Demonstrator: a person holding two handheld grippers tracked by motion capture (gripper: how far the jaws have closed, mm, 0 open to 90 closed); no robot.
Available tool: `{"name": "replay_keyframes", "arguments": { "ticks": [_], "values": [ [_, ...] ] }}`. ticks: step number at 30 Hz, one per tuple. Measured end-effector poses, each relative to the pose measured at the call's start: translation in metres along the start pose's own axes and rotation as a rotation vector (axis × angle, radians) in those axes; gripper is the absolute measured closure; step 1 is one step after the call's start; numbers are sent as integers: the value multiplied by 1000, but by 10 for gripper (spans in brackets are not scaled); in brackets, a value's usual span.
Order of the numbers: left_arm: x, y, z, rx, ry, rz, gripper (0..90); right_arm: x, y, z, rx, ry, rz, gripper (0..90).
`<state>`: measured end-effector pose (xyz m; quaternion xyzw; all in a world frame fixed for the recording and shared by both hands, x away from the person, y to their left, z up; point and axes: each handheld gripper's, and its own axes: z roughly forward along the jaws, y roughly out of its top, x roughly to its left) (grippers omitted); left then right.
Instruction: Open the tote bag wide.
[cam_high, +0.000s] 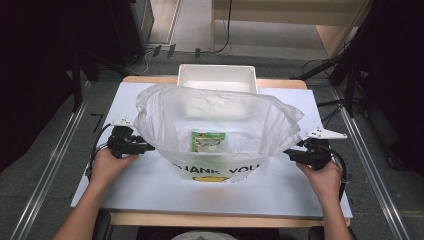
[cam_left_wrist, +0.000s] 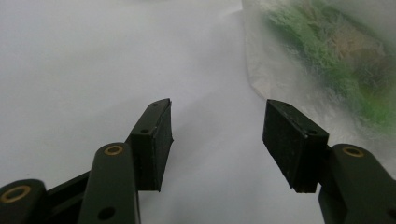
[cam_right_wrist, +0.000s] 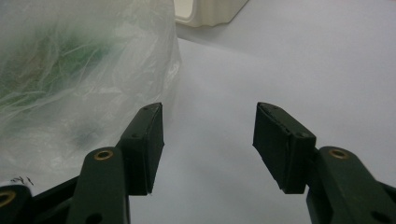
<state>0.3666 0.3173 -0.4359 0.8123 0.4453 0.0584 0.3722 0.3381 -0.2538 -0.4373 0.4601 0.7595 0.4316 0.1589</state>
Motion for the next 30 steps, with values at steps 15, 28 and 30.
{"name": "replay_keyframes", "arguments": {
  "ticks": [15, 28, 30],
  "values": [
    [-2, 1, 2, 8, -13, 0, 387, 3, 1, 3, 20, 5, -10, 444],
    [-1, 3, 4, 11, -26, 7, 380, 2, -2, 1, 34, -1, -6, 443],
    [-1, 3, 4, 13, -24, 9, 380, 2, -2, 0, 32, 0, -2, 443]
  ]
}}
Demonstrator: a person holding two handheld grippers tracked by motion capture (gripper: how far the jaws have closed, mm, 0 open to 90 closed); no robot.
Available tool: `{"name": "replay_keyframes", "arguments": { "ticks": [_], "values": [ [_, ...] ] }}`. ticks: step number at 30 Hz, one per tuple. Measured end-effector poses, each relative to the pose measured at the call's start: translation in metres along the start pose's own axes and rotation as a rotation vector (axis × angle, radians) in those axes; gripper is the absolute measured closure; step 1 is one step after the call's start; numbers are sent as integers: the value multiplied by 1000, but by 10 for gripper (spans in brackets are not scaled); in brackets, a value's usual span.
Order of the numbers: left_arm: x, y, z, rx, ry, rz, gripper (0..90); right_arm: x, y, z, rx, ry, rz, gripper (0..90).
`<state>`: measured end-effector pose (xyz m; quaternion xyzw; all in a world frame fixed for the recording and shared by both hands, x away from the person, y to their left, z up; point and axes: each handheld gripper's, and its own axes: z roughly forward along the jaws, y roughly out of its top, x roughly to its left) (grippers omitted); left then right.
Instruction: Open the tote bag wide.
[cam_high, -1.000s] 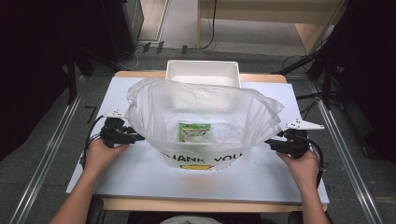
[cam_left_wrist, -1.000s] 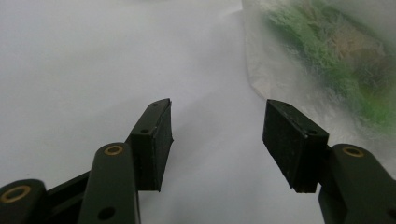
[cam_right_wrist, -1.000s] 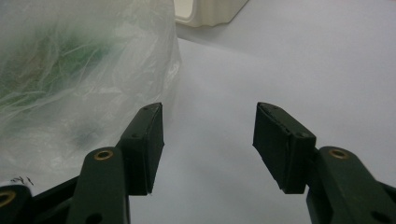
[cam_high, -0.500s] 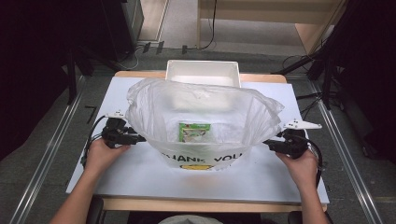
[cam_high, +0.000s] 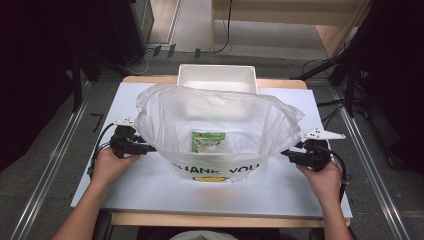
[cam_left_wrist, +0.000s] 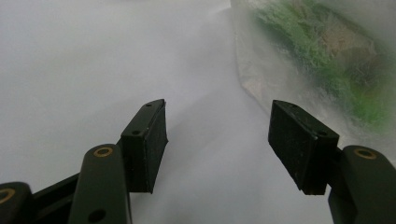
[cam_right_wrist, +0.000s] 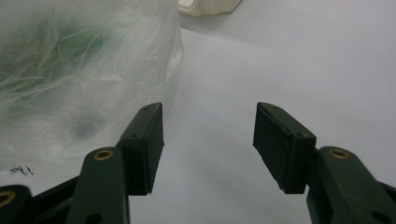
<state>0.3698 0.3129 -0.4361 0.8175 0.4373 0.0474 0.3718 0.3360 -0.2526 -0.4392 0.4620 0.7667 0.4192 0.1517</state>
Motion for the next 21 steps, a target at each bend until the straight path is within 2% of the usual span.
{"name": "replay_keyframes", "arguments": {
  "ticks": [9, 10, 12, 14, 17, 20, 21],
  "values": [
    [0, 1, 2, 0, 2, 11, 378, -1, -2, -1, 6, -1, 0, 440],
    [-1, 1, 2, -5, 1, 3, 379, -1, -2, -1, 8, 4, 0, 440],
    [0, 1, 0, -10, -41, -23, 389, -1, -1, -2, 14, 2, 2, 435],
    [-1, 3, -3, -21, -43, -32, 416, -1, 1, -5, 13, 6, 14, 438],
    [-6, 8, -6, -33, -58, -16, 460, 1, 7, -9, 17, 14, 14, 463],
    [-12, 17, -10, -11, -33, 31, 491, 4, 16, -14, 14, 24, -2, 480],
    [-12, 20, -12, -19, -38, 33, 506, 4, 20, -16, 8, 32, -14, 486]
  ]
}}
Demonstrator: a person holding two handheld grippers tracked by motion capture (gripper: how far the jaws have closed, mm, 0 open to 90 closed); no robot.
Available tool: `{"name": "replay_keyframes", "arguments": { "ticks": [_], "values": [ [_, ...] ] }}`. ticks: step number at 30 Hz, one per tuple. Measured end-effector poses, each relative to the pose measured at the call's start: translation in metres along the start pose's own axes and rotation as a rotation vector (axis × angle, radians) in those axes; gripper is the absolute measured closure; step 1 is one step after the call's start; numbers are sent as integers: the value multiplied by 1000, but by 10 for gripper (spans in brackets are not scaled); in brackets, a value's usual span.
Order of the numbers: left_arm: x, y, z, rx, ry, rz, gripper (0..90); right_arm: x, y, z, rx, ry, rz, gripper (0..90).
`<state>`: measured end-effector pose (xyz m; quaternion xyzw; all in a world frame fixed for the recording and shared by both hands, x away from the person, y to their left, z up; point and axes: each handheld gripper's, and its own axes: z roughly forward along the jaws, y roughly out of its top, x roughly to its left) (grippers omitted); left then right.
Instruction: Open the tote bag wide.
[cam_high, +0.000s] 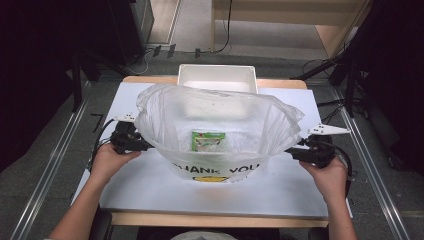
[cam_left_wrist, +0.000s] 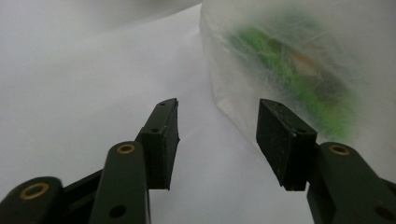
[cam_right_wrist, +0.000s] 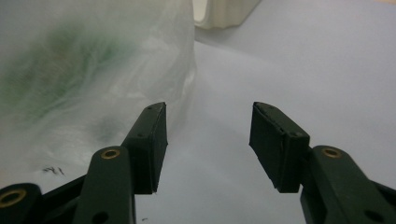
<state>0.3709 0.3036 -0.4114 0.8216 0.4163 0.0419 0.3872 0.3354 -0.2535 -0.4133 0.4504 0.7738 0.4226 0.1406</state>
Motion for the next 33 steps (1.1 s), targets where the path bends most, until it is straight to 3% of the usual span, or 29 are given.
{"name": "replay_keyframes", "arguments": {
  "ticks": [5, 11, 15, 19, 23, 24, 28, 33],
  "values": [
    [2, 16, -13, -17, -9, -14, 600, -4, 21, -16, -21, 31, -34, 524],
    [-1, 40, -34, -43, -23, 17, 712, -13, 48, -34, -44, 38, -43, 578],
    [-1, 53, -43, -40, -76, 11, 769, -9, 67, -44, -59, 45, -80, 613],
    [-7, 66, -49, -29, -78, 46, 831, -4, 86, -51, -57, 70, -91, 663],
    [-9, 82, -57, -38, -36, 90, 889, -2, 104, -58, -62, 84, -89, 775],
    [-9, 86, -60, -41, -44, 85, 900, -1, 108, -59, -59, 94, -80, 794],
    [-13, 104, -71, -53, -42, 115, 900, 5, 128, -66, -59, 111, -92, 880],
    [-23, 125, -86, -71, -33, 142, 900, 20, 152, -73, -71, 133, -125, 900]
  ]
}}
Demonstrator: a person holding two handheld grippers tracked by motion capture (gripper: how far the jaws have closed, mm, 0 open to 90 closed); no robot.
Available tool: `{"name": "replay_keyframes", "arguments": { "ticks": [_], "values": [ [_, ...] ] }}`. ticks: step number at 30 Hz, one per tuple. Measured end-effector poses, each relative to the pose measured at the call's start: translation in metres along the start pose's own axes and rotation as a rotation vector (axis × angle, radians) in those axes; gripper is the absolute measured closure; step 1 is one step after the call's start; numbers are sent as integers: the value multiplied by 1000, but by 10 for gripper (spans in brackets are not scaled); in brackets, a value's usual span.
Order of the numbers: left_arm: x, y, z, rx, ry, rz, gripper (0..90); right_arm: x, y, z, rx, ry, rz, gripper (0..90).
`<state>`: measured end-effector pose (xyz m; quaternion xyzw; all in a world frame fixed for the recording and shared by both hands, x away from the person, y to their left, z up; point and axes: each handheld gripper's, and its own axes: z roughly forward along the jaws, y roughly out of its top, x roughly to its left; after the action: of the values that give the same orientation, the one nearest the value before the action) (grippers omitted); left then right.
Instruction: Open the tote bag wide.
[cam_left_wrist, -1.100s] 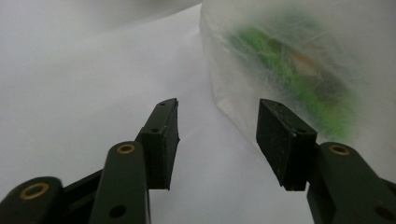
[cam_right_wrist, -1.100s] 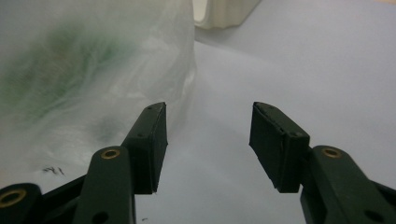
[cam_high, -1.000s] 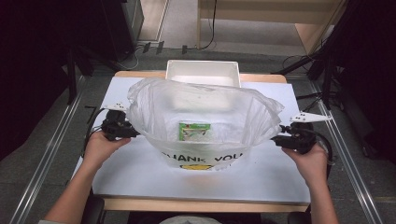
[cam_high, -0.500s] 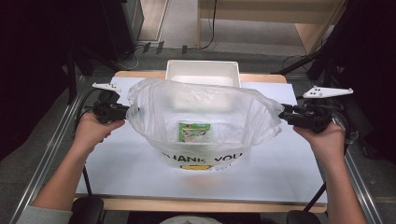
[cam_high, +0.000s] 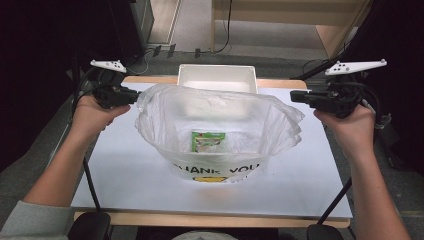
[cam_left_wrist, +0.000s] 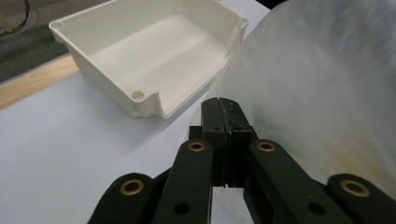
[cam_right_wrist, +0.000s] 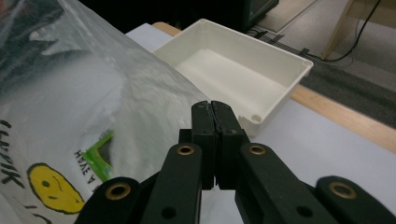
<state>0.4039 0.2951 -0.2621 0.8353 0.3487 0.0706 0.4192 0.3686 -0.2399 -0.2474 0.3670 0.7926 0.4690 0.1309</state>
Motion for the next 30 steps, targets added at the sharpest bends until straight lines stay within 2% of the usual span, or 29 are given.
{"name": "replay_keyframes", "arguments": {
  "ticks": [6, 9, 11, 14, 17, 19, 21, 24, 26, 28, 30],
  "values": [
    [-13, 26, -22, -28, -12, 31, 900, 18, 22, 1, -1, 26, -61, 900],
    [-21, 38, -33, -44, -25, 39, 900, 24, 32, 1, 0, 33, -73, 900],
    [-31, 48, -39, -57, -25, 56, 900, 29, 39, 1, -4, 45, -81, 900],
    [-53, 60, -44, -63, -25, 100, 900, 40, 50, 0, -13, 63, -104, 900],
    [-75, 69, -41, -46, -41, 136, 900, 54, 58, 4, -15, 86, -107, 900],
    [-86, 73, -37, -36, -65, 154, 900, 63, 60, 9, 0, 97, -119, 900],
    [-94, 76, -33, -33, -93, 158, 900, 71, 61, 15, 11, 105, -143, 900],
    [-105, 84, -24, -11, -92, 178, 900, 83, 62, 23, 17, 122, -173, 900],
    [-113, 91, -18, -13, -112, 180, 900, 91, 64, 28, 13, 130, -206, 900],
    [-120, 97, -9, -8, -104, 206, 900, 98, 67, 36, 20, 150, -205, 900],
    [-123, 99, 2, 2, -119, 214, 900, 105, 68, 45, 35, 159, -214, 900]
  ]
}}
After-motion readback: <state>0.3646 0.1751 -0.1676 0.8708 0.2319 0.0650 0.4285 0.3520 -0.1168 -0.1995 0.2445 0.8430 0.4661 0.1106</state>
